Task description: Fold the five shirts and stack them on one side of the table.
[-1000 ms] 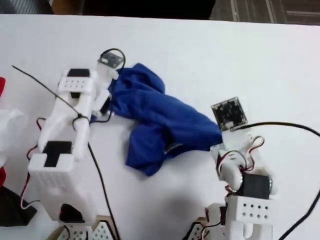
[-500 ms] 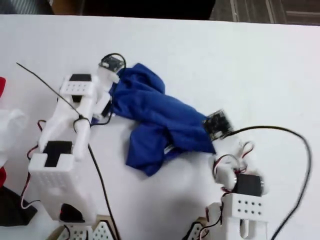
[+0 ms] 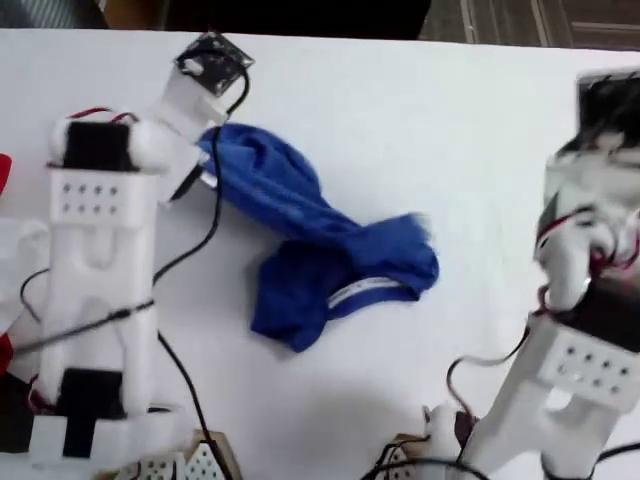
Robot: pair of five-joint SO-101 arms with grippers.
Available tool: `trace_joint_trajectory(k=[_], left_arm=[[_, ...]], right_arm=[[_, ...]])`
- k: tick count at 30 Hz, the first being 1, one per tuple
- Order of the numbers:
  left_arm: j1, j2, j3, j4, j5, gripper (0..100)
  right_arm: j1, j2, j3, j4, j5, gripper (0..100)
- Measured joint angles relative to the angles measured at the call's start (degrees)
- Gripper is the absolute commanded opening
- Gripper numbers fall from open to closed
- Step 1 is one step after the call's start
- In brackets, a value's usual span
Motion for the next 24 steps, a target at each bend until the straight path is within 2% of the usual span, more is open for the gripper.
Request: trace_joint_trajectory(k=[4,9,11,14,17,24], left_arm=[[0.0,-3.87,-2.46,2.81,0.0,2],[-0.53,-4.22,3.78,2.9,-0.44,2],[-1.41,-4.22,8.79,0.44,-0.53,2],[-3.96,-4.22,16.44,-5.63,-0.53,2],[-6.24,-4.22,23.74,-9.49,-1.23,2],[-7.3,-4.22,38.77,-15.3,-4.31,2]], right_arm=[[-0.79,5.1,-11.16,8.0,-0.09,2.2],[-8.35,9.23,-7.47,21.54,-0.09,2.6],[-12.48,10.99,-1.76,21.71,-0.09,5.7],[-16.26,16.53,6.59,16.35,-0.09,17.0],[-18.29,25.41,7.38,13.1,-0.09,26.0],[-25.58,48.0,-8.0,14.51,-0.09,22.9]])
